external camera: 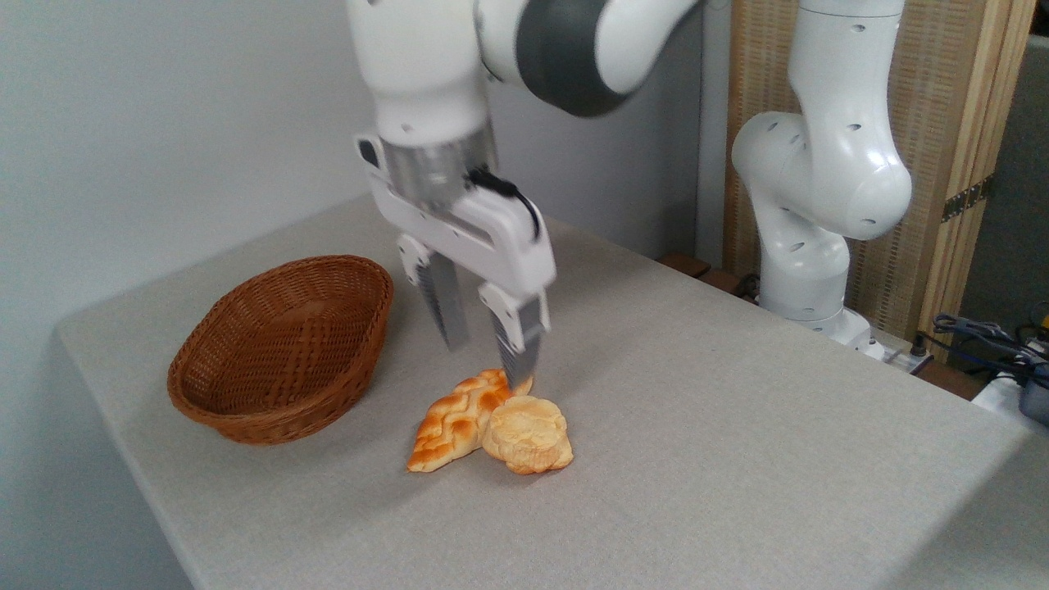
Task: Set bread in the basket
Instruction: 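Close the gripper on the round bun and lift it, then carry the held bun over the wicker basket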
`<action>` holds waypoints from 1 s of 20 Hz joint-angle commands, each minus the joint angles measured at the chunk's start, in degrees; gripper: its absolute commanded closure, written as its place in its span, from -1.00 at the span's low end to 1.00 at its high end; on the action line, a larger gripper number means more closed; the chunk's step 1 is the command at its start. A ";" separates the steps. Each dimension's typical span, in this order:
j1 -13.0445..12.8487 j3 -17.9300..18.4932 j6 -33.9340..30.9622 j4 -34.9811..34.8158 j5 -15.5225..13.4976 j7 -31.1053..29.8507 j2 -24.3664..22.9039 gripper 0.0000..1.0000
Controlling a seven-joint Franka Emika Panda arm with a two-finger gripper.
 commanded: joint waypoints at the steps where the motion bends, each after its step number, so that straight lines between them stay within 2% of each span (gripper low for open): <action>1: -0.02 3.08 5.54 -5.27 -0.84 4.69 -1.21 -1.00; 4: -0.02 3.34 7.57 -6.42 -0.84 5.30 -0.08 -1.00; 7: -0.54 3.43 9.42 -6.60 -1.19 5.30 3.08 -1.00; 15: -0.64 3.43 10.83 -6.60 -1.98 5.48 5.47 -0.99; 16: -0.64 3.43 10.92 -6.60 -1.98 5.48 5.47 -0.75; 17: -0.55 3.35 10.92 -6.60 -1.98 5.48 5.47 -0.40; 18: -0.64 3.35 10.92 -6.60 -1.98 5.48 5.47 0.04; 19: -0.64 3.26 10.74 -6.60 -1.98 5.48 5.38 0.18; 20: -0.64 3.26 10.48 -6.60 -1.98 5.48 5.38 0.19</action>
